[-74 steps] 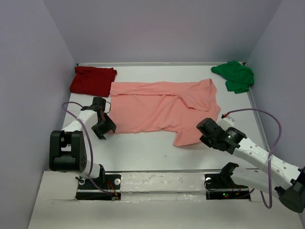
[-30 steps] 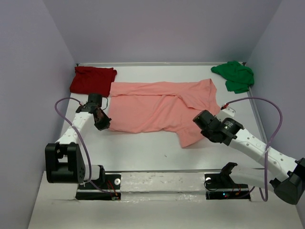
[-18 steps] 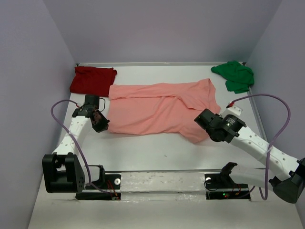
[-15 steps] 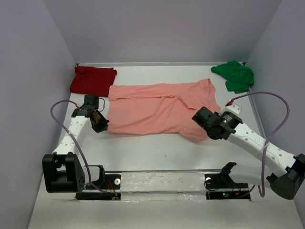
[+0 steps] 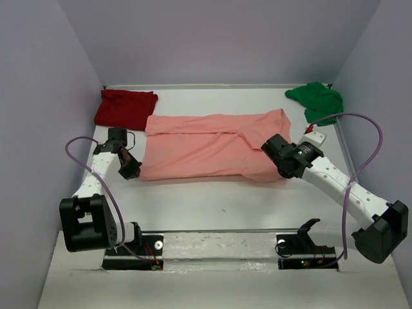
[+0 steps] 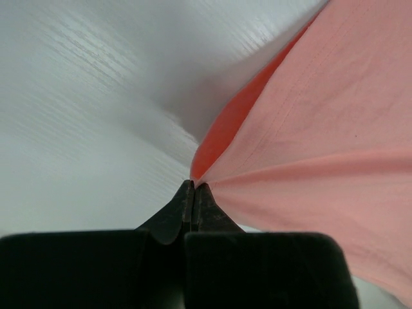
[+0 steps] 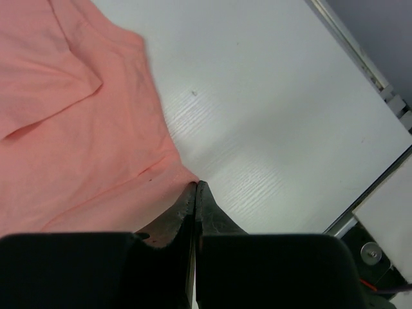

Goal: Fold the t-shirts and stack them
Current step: Fold the other side of the tshirt into a rectangle

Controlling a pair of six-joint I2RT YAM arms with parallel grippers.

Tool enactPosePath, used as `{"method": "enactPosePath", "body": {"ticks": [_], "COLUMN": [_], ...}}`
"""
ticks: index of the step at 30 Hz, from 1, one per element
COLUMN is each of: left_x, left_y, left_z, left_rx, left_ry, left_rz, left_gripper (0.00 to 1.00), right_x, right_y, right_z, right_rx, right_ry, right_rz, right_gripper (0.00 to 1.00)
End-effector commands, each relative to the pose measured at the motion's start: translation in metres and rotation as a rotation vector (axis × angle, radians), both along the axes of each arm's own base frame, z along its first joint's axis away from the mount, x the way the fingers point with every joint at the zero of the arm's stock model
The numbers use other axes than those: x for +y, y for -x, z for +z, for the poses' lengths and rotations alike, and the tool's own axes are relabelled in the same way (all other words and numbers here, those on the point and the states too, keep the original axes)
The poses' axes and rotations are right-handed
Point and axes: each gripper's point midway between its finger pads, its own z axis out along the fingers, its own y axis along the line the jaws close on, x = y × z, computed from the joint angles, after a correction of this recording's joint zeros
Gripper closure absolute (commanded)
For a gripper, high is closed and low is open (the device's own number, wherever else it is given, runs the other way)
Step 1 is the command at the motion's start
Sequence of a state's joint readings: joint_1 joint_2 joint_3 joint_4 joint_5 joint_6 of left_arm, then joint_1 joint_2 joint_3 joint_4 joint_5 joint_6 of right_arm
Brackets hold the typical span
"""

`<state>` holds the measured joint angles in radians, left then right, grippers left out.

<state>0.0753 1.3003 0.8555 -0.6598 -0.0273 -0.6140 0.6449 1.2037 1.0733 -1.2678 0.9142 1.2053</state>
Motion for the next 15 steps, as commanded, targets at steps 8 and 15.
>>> {"method": "enactPosePath", "body": {"ticks": [8, 15], "left_x": [0.010, 0.020], "left_y": [-0.015, -0.026], "left_z": [0.009, 0.015], "left_rx": [-0.043, -0.066], "left_ry": [-0.038, -0.089], "left_rz": [-0.010, -0.008], "left_gripper": [1.00, 1.00], "right_x": [-0.035, -0.035], "right_y": [-0.053, -0.071], "right_z": [0.039, 0.030], "right_rx": [-0.106, -0.083], "right_ry": [0.165, 0.156], "right_rz": [0.062, 0.100], "right_gripper": [1.00, 1.00]}}
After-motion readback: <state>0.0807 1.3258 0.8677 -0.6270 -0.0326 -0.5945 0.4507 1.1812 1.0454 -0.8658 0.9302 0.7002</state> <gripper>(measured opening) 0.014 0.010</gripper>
